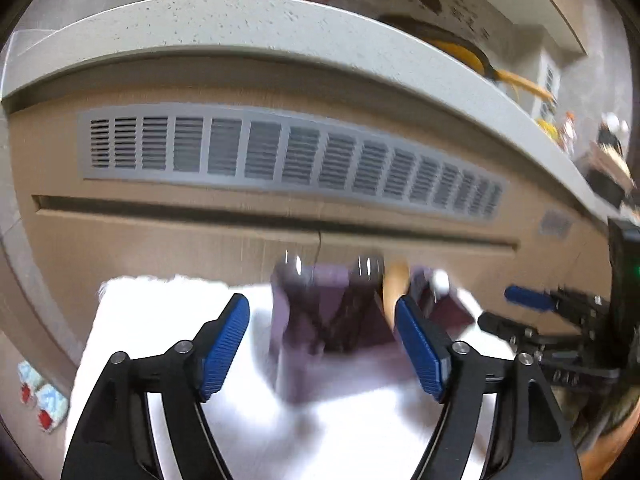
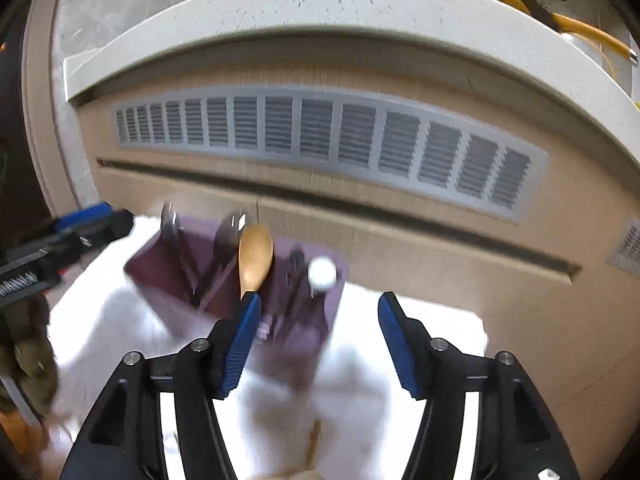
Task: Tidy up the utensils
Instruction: 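Open both grippers to drop the spoons into the purple caddy, then lower the right gripper onto the white plastic spoon and grasp it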
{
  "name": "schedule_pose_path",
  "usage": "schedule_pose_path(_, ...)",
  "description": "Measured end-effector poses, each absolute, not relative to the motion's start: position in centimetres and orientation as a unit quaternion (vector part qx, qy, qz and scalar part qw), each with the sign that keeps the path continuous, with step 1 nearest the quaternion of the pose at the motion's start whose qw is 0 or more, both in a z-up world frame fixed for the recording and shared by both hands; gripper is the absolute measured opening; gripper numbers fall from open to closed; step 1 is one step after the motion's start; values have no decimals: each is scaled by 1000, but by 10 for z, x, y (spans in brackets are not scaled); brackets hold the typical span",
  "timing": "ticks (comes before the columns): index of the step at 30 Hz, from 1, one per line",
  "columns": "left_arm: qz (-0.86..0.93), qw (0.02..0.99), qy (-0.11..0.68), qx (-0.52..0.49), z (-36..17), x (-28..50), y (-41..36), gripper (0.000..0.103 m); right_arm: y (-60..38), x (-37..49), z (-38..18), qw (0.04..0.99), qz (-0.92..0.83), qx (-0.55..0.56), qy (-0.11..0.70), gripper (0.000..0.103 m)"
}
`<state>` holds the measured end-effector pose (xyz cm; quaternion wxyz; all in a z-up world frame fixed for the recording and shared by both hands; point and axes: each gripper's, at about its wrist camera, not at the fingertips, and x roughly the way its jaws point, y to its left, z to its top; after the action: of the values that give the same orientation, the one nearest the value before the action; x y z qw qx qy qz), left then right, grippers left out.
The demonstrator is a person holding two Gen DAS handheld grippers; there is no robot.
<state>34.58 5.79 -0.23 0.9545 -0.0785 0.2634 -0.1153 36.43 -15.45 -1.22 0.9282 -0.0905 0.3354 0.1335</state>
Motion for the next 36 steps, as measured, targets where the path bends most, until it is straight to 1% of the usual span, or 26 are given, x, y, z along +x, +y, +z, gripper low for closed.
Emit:
schedule_pose_path(4, -140, 936, 322, -14, -28, 307, 55, 79, -161, 333, -36, 918, 127, -104, 361, 64)
schedule_pose_path(8, -158, 913, 375, 20, -57, 265, 54, 79, -164, 304, -58, 904, 134, -97, 393, 68)
schedule_pose_path(13, -158, 901, 404, 20, -75, 219, 59, 79, -167, 276, -78, 898, 136, -92, 409, 68)
schedule_pose_path(20, -135, 889, 437, 27, -93, 169, 61, 79, -154, 244, -84, 887, 181, -84, 417, 69)
schedule_pose_path(26, -59, 904, 424, -14, -77, 142, 97, 79, -77, 217, -84, 836, 333, -136, 414, 69)
schedule_pose_path(29, -12, 914, 403, -43, -64, 136, 124, 83, -25, 201, -86, 796, 416, -192, 395, 69)
schedule_pose_path(33, 17, 924, 374, -77, -53, 134, 157, 85, 32, 192, -93, 754, 480, -257, 368, 69)
schedule_pose_path(34, 20, 925, 370, -84, -53, 133, 162, 85, 41, 192, -96, 743, 492, -264, 369, 66)
schedule_pose_path(36, 25, 926, 364, -100, -55, 131, 173, 85, 55, 194, -104, 724, 507, -274, 379, 57)
